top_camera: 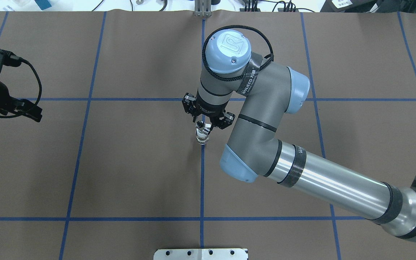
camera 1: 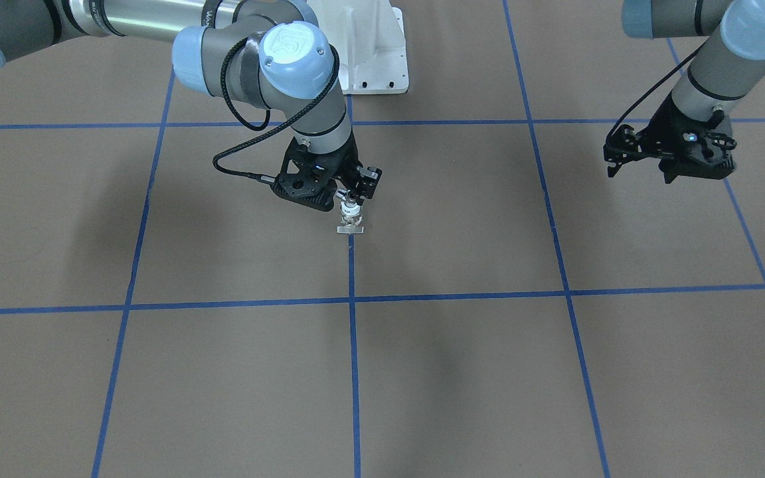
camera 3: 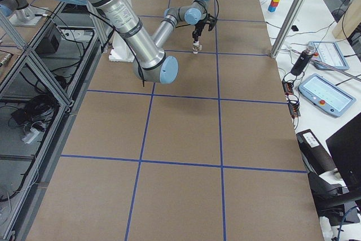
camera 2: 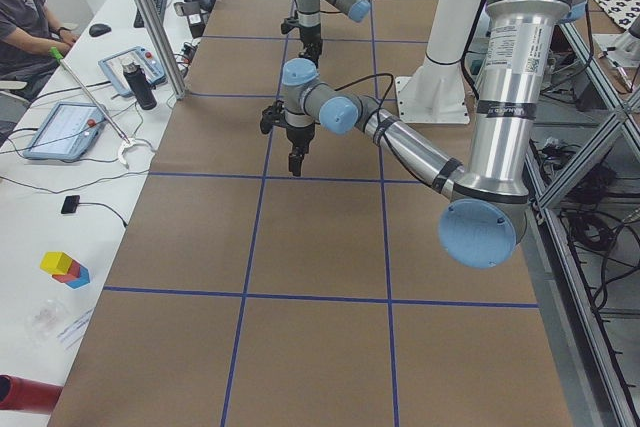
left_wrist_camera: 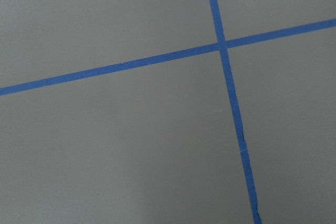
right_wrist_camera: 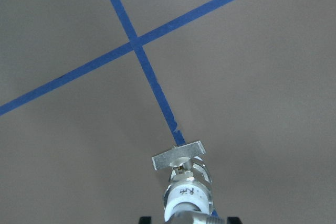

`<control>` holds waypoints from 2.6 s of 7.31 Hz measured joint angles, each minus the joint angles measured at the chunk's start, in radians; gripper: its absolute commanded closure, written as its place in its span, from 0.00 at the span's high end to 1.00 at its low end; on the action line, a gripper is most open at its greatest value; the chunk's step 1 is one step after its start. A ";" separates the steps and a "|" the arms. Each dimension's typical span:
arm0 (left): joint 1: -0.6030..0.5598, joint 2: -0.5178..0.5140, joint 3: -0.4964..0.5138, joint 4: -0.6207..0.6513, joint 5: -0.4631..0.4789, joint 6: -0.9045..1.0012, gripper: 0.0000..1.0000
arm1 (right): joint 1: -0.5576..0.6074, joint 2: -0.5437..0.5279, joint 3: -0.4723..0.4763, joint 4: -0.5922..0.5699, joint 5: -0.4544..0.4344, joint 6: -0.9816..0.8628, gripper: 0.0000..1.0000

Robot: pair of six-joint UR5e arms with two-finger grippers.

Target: Assemble PPR valve and pipe with both arms

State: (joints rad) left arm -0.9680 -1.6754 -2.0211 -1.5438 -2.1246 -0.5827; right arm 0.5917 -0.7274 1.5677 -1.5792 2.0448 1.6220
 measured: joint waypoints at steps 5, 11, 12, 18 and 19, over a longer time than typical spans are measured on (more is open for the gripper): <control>-0.036 0.005 -0.005 0.000 -0.048 0.014 0.99 | 0.093 -0.292 0.304 0.002 0.041 -0.104 1.00; -0.270 0.106 0.044 0.013 -0.130 0.406 0.99 | 0.516 -0.793 0.390 0.086 0.254 -0.847 1.00; -0.298 0.132 0.052 0.007 -0.157 0.459 0.99 | 0.609 -0.846 0.361 0.090 0.293 -0.997 1.00; -0.559 0.207 0.222 0.013 -0.271 0.761 1.00 | 0.917 -0.941 0.207 0.081 0.364 -1.498 1.00; -0.576 0.202 0.257 0.011 -0.271 0.761 1.00 | 0.921 -0.946 0.207 0.081 0.361 -1.504 1.00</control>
State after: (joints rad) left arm -1.5435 -1.4733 -1.7641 -1.5323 -2.3959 0.1779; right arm 1.5130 -1.6733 1.7750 -1.4986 2.4057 0.1178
